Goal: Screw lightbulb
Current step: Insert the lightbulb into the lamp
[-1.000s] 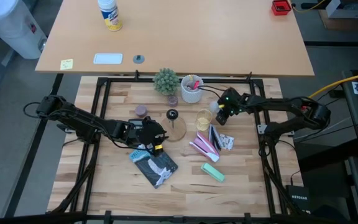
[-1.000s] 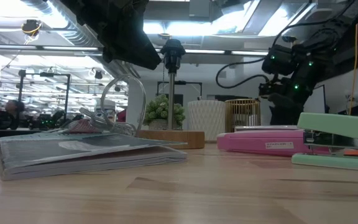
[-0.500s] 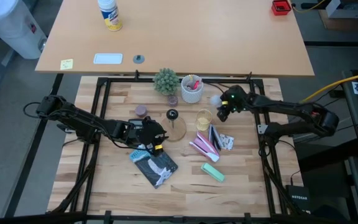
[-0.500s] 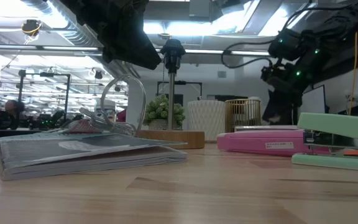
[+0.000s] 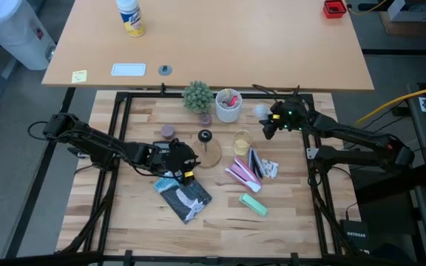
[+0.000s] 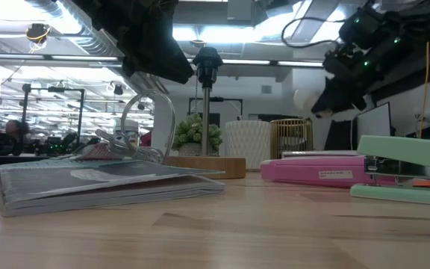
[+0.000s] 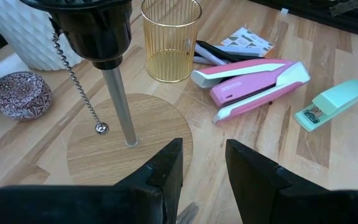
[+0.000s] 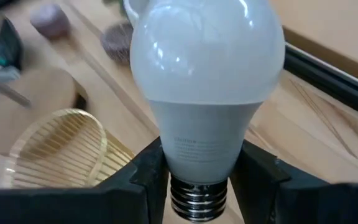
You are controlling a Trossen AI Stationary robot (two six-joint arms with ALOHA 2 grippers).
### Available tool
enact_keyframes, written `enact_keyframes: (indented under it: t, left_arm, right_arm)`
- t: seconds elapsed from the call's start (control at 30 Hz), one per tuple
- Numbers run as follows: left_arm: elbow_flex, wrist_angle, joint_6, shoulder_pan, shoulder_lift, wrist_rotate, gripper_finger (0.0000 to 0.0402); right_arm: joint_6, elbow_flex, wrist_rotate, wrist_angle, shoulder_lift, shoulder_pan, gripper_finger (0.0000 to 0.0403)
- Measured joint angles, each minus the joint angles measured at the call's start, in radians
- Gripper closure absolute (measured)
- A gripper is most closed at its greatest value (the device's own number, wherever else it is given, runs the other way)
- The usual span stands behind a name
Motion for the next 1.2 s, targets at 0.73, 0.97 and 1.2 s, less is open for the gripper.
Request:
enact_keyframes:
  t: [0.73,0.97,1.2]
  left_arm:
    - [0.000,0.139,0.033,0.000,0.000,-0.001,0.0288]
    - [0.000,0.238,0.123,0.000,0.000,-0.014,0.0288]
    - [0.000,0.357,0.226,0.000,-0.005,-0.089,0.0288]
  right_arm:
    - [0.106,0.001,-0.246,0.477,-0.068,0.001,0.0254]
    - [0.104,0.001,-0.314,0.602,-0.068,0.001,0.0253]
    - [0.066,0.001,-0.341,0.716,-0.036,0.062,0.0253]
